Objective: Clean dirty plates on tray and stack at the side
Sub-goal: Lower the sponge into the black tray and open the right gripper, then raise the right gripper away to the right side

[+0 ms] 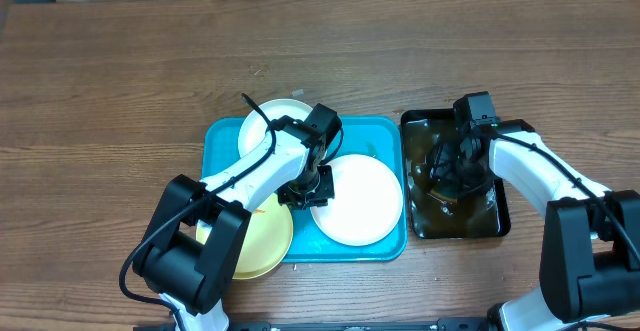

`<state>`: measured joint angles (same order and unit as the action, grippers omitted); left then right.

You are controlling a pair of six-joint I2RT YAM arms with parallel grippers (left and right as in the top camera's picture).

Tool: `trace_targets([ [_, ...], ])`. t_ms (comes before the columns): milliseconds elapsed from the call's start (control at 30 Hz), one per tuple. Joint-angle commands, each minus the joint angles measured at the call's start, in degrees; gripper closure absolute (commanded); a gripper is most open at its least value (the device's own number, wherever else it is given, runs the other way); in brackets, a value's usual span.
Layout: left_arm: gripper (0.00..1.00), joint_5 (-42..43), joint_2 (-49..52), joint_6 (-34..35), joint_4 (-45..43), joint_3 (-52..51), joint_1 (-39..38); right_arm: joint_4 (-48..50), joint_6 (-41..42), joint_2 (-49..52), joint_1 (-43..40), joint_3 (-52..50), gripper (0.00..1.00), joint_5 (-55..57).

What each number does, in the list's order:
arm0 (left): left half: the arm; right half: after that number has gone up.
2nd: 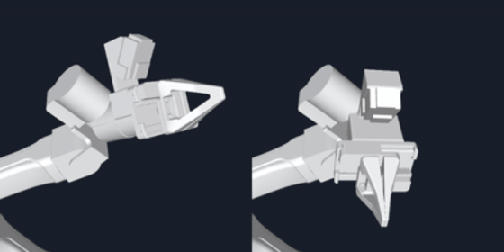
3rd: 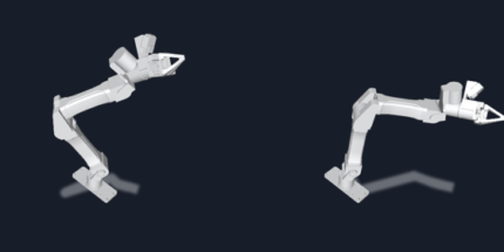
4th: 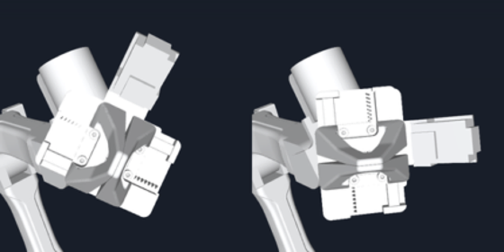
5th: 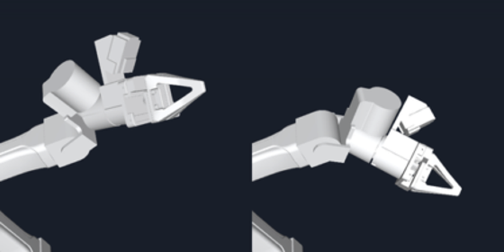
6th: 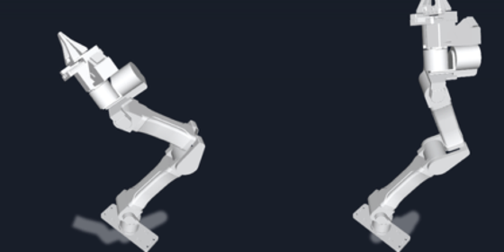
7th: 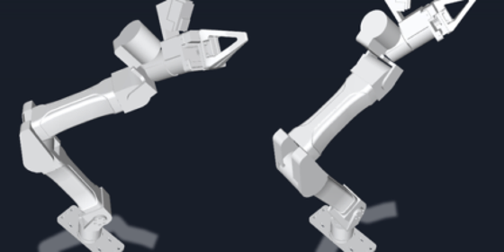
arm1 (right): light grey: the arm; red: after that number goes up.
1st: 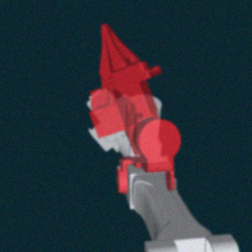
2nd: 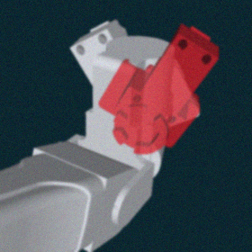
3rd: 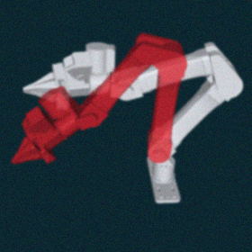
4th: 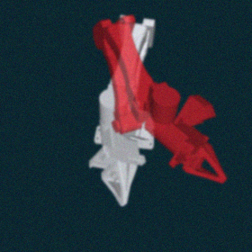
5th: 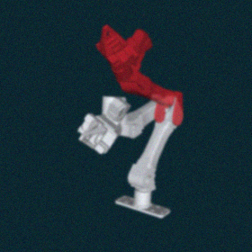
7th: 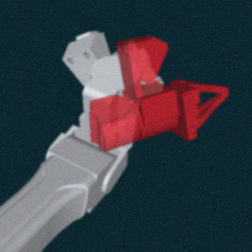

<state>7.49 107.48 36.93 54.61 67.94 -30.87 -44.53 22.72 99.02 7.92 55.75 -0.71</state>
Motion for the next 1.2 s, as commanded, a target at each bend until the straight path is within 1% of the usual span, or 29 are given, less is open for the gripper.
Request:
trace_targets([
  [0, 0.70, -0.22, 0.52, -0.96, -0.04, -0.09, 0.09, -1.33, 0.26, 0.24, 0.20, -0.33, 0.36, -0.57],
  [67, 0.69, -0.22, 0.52, -0.94, -0.04, -0.09, 0.09, -2.91, 0.26, 0.24, 0.20, -0.33, 0.38, -1.14],
  [100, 0.68, -0.22, 0.52, -0.94, -0.04, -0.09, 0.09, -3.63, 0.24, 0.24, 0.20, -0.33, 0.42, -1.40],
  [133, 0.68, -0.22, 0.52, -0.94, -0.07, -0.09, 0.09, -4.15, 0.24, 0.24, 0.20, -0.33, 0.57, -1.68],
  [167, 0.68, -0.22, 0.52, -0.94, -0.07, -0.09, 0.09, -4.57, 0.22, 0.24, 0.20, -0.33, 0.80, -1.95],
  [200, 0.68, -0.22, 0.52, -0.94, -0.07, -0.09, 0.09, -4.90, 0.22, 0.24, 0.20, -0.33, 0.94, -1.95],
  [233, 0.68, -0.22, 0.52, -0.94, -0.07, -0.09, 0.09, -5.14, 0.22, 0.24, 0.20, -0.33, 0.96, -1.95],
  [267, 0.67, -0.22, 0.52, -0.94, -0.07, -0.09, 0.09, -5.11, 0.17, 0.24, 0.20, -0.33, 0.94, -1.92],
  [300, 0.67, -0.22, 0.52, -0.94, -0.07, -0.09, 0.09, -4.96, 0.02, 0.24, 0.20, -0.33, 0.71, -1.92],
  [333, 0.66, -0.24, 0.52, -0.94, -0.07, -0.09, 0.09, -4.59, 0.00, 0.24, 0.20, -0.33, 0.50, -1.88],
  [367, 0.66, -0.24, 0.52, -0.94, -0.07, -0.09, 0.09, -3.96, 0.00, 0.24, 0.20, -0.33, 0.43, -1.73],
  [400, 0.65, -0.28, 0.52, -0.94, -0.07, -0.09, 0.09, -3.06, -0.11, 0.24, 0.17, -0.33, 0.39, -1.46],
  [467, 0.64, -0.39, 0.52, -0.94, -0.07, -0.09, 0.09, -0.74, -0.22, 0.24, 0.15, -0.33, 0.37, -0.11],
  [533, 0.64, -0.39, 0.52, -0.94, -0.07, -0.09, 0.09, 1.22, -0.20, 0.24, 0.15, -0.33, 0.37, 1.11],
  [567, 0.65, -0.39, 0.52, -0.94, -0.07, -0.09, 0.09, 1.84, -0.20, 0.24, 0.15, -0.33, 0.43, 1.11],
  [633, 0.65, -0.39, 0.52, -0.94, -0.07, -0.09, 0.09, 3.04, -0.20, 0.24, 0.15, -0.33, 0.79, 1.11],
  [667, 0.65, -0.39, 0.52, -0.94, -0.07, -0.09, 0.09, 3.43, -0.20, 0.24, 0.15, -0.33, 0.81, 1.11],
  [700, 0.65, -0.39, 0.52, -0.94, -0.07, -0.09, 0.09, 3.87, -0.20, 0.24, 0.15, -0.33, 0.81, 1.11],
  [733, 0.65, -0.39, 0.52, -0.94, -0.07, -0.09, 0.09, 4.42, -0.20, 0.24, 0.15, -0.33, 0.76, 1.11],
  [767, 0.65, -0.39, 0.52, -0.94, -0.04, -0.09, 0.09, 5.42, -0.22, 0.24, 0.13, -0.33, 0.75, 1.11],
  [867, 0.66, -0.37, 0.52, -0.94, -0.07, -0.09, 0.09, 8.31, -0.52, 0.24, 0.04, 0.00, 0.75, 1.18],
  [900, 0.65, -0.37, 0.52, -0.94, -0.07, -0.09, 0.09, 9.03, -0.63, 0.24, -0.11, 0.33, 0.77, 1.44],
  [1000, 0.66, -0.37, 0.52, -0.94, 0.00, -0.09, 0.09, 10.32, -0.66, 0.24, -0.87, 1.36, 0.81, 3.96],
  [1067, 0.66, -0.37, 0.52, -0.94, 0.26, -0.09, 0.07, 10.88, -0.70, 0.24, -1.29, 1.84, 0.81, 6.12],
  [1100, 0.66, -0.37, 0.52, -0.94, 0.59, -0.09, -0.02, 11.10, -1.55, 0.24, -1.51, 1.99, 0.76, 6.47],
  [1133, 0.66, -0.39, 0.52, -0.92, 0.90, -0.09, -0.11, 11.17, -1.92, 0.24, -1.66, 2.14, 0.65, 6.49],
  [1167, 0.66, -0.37, 0.52, -0.92, 1.09, -0.09, -0.22, 11.32, -1.92, 0.22, -1.88, 2.21, 0.57, 6.47],
])
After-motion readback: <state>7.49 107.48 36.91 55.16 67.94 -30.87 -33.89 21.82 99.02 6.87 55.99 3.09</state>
